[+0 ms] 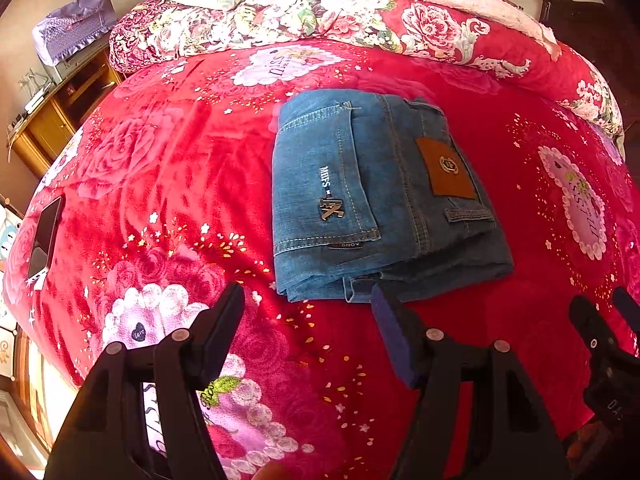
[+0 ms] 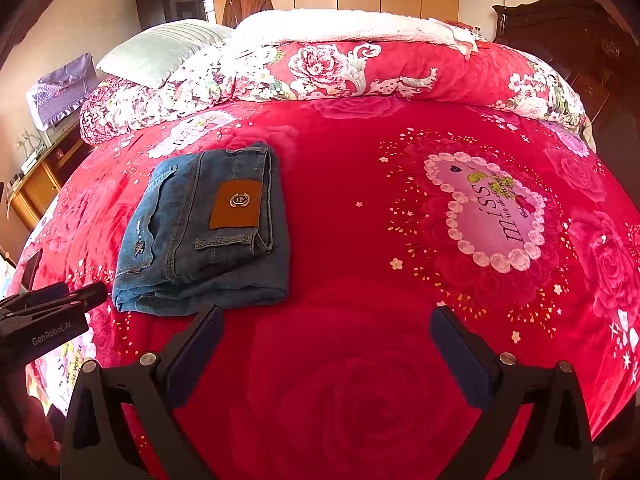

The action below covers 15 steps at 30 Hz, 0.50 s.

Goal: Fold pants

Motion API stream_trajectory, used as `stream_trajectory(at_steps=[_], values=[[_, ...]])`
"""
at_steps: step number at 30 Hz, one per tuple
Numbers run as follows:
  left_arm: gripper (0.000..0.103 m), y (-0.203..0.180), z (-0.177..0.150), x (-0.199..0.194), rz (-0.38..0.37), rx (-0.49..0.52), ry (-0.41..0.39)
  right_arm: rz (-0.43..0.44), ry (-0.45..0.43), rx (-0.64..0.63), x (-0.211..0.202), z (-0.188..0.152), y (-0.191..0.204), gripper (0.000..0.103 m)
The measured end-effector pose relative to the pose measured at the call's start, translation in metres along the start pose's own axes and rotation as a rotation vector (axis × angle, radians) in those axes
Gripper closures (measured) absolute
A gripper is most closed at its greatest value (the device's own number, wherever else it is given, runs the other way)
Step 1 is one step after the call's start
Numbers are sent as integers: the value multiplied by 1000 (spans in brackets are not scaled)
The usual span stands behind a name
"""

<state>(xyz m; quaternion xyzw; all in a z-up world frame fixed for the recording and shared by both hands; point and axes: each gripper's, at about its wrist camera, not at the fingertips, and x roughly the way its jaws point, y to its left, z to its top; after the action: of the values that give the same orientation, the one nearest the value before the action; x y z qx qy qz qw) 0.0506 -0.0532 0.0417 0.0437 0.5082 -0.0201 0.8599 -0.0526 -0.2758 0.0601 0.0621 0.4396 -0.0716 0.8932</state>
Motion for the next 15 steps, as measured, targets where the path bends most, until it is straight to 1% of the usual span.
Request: stream_trajectory(at_steps=[2, 5, 10, 15], values=[[38, -3, -2, -2, -2, 4, 0, 0, 4, 3, 0, -3, -3, 0], [38, -6, -4, -4, 23, 1, -9, 0, -2, 7, -1, -8, -7, 0], [38, -9, -8, -3, -1, -4, 1, -19, 2, 9, 0, -13, -13, 0], [38, -16, -11, -9, -16, 28, -20, -29, -10, 6, -2, -15, -15, 0]])
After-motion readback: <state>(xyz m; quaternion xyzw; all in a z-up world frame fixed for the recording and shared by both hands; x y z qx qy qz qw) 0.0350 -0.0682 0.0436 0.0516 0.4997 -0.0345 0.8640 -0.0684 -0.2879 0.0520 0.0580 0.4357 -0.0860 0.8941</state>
